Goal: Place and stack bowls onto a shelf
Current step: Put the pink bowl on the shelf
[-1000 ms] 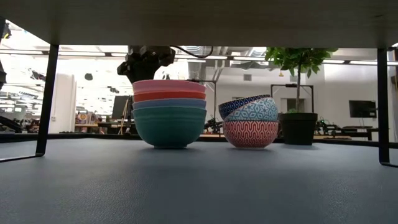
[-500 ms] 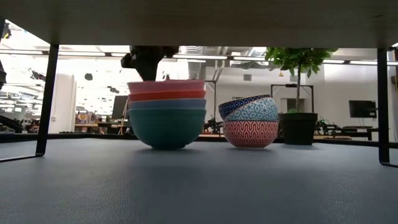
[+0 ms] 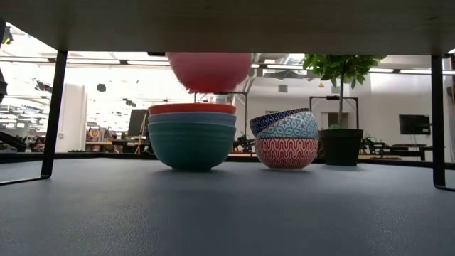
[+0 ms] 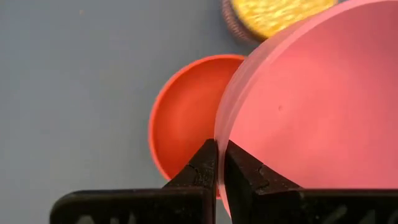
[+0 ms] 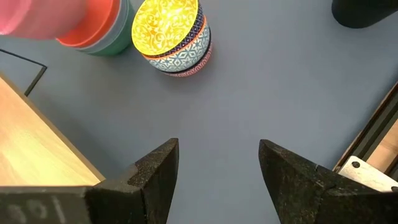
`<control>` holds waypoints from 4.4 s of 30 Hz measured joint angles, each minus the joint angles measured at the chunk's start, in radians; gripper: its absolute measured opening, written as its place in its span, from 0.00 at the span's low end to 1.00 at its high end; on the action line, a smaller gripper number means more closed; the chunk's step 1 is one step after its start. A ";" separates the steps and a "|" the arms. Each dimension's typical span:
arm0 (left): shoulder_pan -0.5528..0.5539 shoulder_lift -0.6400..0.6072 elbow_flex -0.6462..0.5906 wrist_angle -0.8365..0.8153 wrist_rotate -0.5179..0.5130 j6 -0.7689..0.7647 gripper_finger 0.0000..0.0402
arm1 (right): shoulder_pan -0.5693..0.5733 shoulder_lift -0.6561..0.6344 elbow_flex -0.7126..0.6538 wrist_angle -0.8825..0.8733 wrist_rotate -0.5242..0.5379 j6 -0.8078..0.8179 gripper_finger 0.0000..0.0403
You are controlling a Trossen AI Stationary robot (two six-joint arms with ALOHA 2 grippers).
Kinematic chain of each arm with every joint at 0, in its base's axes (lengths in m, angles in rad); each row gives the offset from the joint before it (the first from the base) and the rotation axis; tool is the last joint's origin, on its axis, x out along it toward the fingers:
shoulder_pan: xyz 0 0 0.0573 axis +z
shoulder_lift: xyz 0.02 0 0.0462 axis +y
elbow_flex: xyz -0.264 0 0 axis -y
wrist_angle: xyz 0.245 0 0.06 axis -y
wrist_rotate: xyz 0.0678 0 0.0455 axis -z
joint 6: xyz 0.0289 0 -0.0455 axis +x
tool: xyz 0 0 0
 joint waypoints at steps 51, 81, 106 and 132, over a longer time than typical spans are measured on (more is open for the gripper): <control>-0.407 0.284 0.343 0.298 0.084 -0.147 0.00 | -0.001 0.000 -0.034 0.006 -0.002 -0.046 0.62; -0.471 0.298 0.343 0.243 0.054 -0.253 0.00 | -0.001 0.000 -0.034 0.006 -0.002 -0.078 0.62; -0.505 0.298 0.444 0.250 0.056 -0.395 0.00 | -0.001 0.000 -0.034 0.006 0.000 -0.081 0.62; -0.535 0.524 0.716 -0.019 0.132 -0.328 0.00 | -0.001 0.000 -0.034 0.003 0.003 -0.078 0.62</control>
